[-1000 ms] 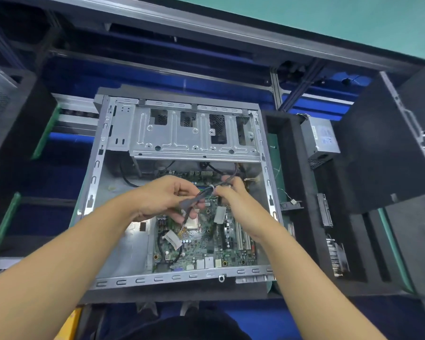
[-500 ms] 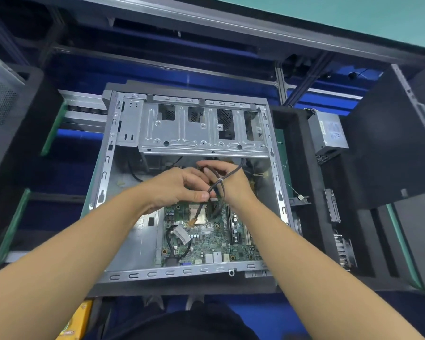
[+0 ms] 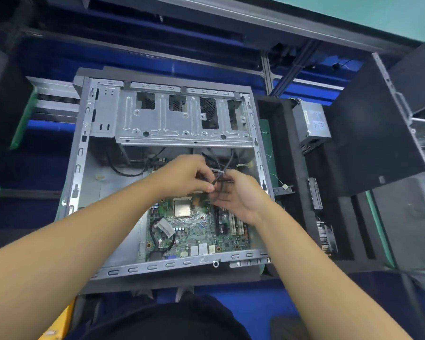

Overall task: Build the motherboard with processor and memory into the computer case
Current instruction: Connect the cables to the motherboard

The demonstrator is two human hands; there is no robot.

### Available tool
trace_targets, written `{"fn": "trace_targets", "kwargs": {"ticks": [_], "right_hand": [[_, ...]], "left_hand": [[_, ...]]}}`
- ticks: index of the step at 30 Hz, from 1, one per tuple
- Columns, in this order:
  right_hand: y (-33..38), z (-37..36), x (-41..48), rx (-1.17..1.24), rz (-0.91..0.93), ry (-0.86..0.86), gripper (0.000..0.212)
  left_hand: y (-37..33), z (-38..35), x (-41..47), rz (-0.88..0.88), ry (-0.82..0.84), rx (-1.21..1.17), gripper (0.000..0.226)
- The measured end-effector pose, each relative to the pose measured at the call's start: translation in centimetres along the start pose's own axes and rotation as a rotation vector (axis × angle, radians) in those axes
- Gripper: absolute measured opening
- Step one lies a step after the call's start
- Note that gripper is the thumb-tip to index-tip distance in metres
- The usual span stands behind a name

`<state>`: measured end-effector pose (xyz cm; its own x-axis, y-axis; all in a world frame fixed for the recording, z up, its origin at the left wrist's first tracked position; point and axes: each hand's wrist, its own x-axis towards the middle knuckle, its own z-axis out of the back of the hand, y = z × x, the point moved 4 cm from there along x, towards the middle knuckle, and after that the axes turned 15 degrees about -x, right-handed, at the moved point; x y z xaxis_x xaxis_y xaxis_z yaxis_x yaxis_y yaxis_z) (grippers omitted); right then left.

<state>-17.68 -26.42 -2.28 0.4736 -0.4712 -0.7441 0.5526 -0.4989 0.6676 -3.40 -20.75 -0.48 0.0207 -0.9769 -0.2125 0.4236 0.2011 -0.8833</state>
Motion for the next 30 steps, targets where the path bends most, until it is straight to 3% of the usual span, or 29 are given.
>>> {"fn": "trace_targets", "kwargs": {"ticks": [6, 11, 15, 20, 22, 26, 30], "right_hand": [[0.3, 0.0, -1.7, -0.607, 0.125, -0.004, 0.031], [0.3, 0.5, -1.5, -0.576, 0.125, -0.165, 0.021], [0.6, 0.7, -1.7, -0.837, 0.139, -0.301, 0.020], [0.6, 0.6, -1.8, -0.991, 0.112, -0.367, 0.023], [0.5, 0.4, -2.0, -0.961, 0.106, -0.350, 0.025], [0.6, 0.4, -2.2, -0.944, 0.082, -0.341, 0.030], [0.8, 0.4, -2.5, -0.997, 0.069, -0.344, 0.033]], "left_hand": [[0.2, -0.6, 0.8, -0.040, -0.087, 0.034, 0.010], [-0.1, -2.0, 1.8, -0.031, -0.205, -0.115, 0.008], [0.1, -2.4, 1.4, -0.026, -0.243, -0.222, 0.019], [0.1, -1.2, -0.8, -0.169, -0.325, 0.286, 0.014], [0.3, -1.7, -1.8, -0.252, -0.226, 0.365, 0.013], [1.9, -3.7, -1.1, -0.062, 0.116, 0.385, 0.036], [2.0, -5.6, 0.5, -0.022, 0.199, 0.300, 0.028]]}}
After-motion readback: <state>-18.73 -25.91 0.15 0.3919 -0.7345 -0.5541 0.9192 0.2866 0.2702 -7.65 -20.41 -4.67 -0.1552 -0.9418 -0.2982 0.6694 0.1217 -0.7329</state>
